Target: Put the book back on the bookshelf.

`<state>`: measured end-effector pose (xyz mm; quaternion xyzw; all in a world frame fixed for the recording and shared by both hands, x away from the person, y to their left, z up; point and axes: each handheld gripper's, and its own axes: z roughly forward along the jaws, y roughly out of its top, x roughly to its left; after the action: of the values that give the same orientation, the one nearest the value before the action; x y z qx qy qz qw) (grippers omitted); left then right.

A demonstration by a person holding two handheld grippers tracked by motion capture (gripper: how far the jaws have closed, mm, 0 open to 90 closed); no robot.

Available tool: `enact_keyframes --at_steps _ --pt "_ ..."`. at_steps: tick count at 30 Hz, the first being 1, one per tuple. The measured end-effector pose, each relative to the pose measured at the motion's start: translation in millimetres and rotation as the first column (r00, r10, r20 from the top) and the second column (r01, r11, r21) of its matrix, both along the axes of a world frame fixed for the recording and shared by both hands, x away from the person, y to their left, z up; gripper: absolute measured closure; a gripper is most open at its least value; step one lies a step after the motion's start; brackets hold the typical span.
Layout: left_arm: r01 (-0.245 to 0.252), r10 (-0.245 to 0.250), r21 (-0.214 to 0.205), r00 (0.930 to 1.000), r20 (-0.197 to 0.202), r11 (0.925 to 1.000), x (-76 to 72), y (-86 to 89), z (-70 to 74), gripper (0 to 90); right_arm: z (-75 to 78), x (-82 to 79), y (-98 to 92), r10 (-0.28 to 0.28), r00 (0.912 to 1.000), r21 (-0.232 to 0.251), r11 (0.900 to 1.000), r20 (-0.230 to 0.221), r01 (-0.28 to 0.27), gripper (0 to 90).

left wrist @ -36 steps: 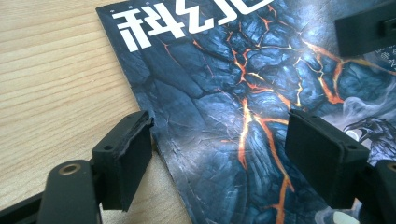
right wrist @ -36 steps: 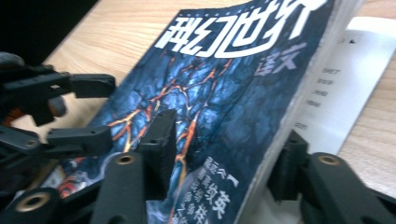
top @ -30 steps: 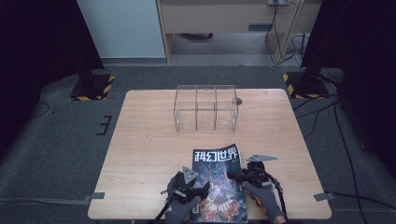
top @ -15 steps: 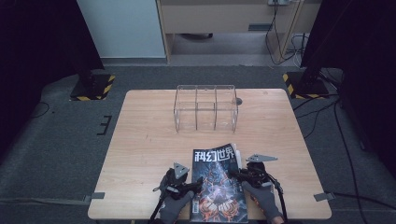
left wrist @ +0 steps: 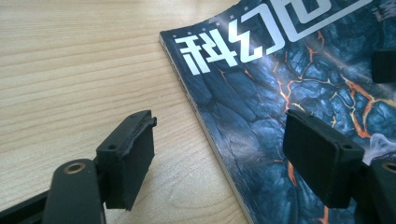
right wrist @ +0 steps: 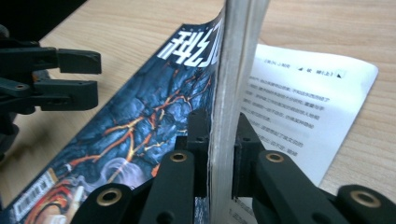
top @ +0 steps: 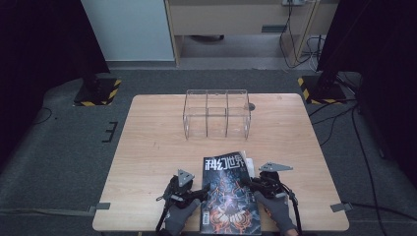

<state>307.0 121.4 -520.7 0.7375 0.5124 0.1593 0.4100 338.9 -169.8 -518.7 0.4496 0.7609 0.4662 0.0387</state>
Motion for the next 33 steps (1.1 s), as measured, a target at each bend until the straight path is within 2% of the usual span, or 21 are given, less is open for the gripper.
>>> enact_keyframes --at_steps 7,15,19,20,21,28,33 --pt "-0.008 0.009 -0.022 0.9997 0.021 0.9997 -3.1 5.2 5.3 24.5 6.3 -3.4 1.8 0.002 0.9996 0.021 0.9998 0.029 -0.003 83.2" --pt "-0.020 0.023 -0.061 0.9990 0.039 0.9979 -3.6 15.3 11.8 24.6 15.8 -8.6 1.7 0.002 0.9983 0.071 0.9975 0.058 -0.006 83.4" --pt "-0.011 0.016 -0.098 0.9985 0.052 0.9951 -4.9 19.3 15.8 24.6 28.0 -13.6 2.0 0.016 0.9949 0.109 0.9936 0.100 -0.027 83.4" --pt "-0.011 0.016 -0.098 0.9985 0.052 0.9951 -4.9 19.3 15.8 24.5 28.0 -13.6 2.0 0.016 0.9949 0.109 0.9936 0.100 -0.027 83.4" --pt "-0.009 0.015 -0.101 0.9984 0.055 0.9948 -5.2 19.5 16.8 24.5 32.5 -15.5 1.9 0.022 0.9926 0.121 0.9920 0.119 -0.037 83.4" --pt "0.008 0.002 -0.117 0.9963 0.086 0.9931 -6.7 19.6 24.7 24.6 41.0 -18.3 1.6 0.039 0.9867 0.127 0.9901 0.158 -0.059 83.4" --pt "0.015 -0.004 -0.123 0.9963 0.086 0.9923 -3.5 18.4 25.6 25.1 43.8 -19.5 2.5 0.046 0.9840 0.131 0.9890 0.172 -0.069 83.4"
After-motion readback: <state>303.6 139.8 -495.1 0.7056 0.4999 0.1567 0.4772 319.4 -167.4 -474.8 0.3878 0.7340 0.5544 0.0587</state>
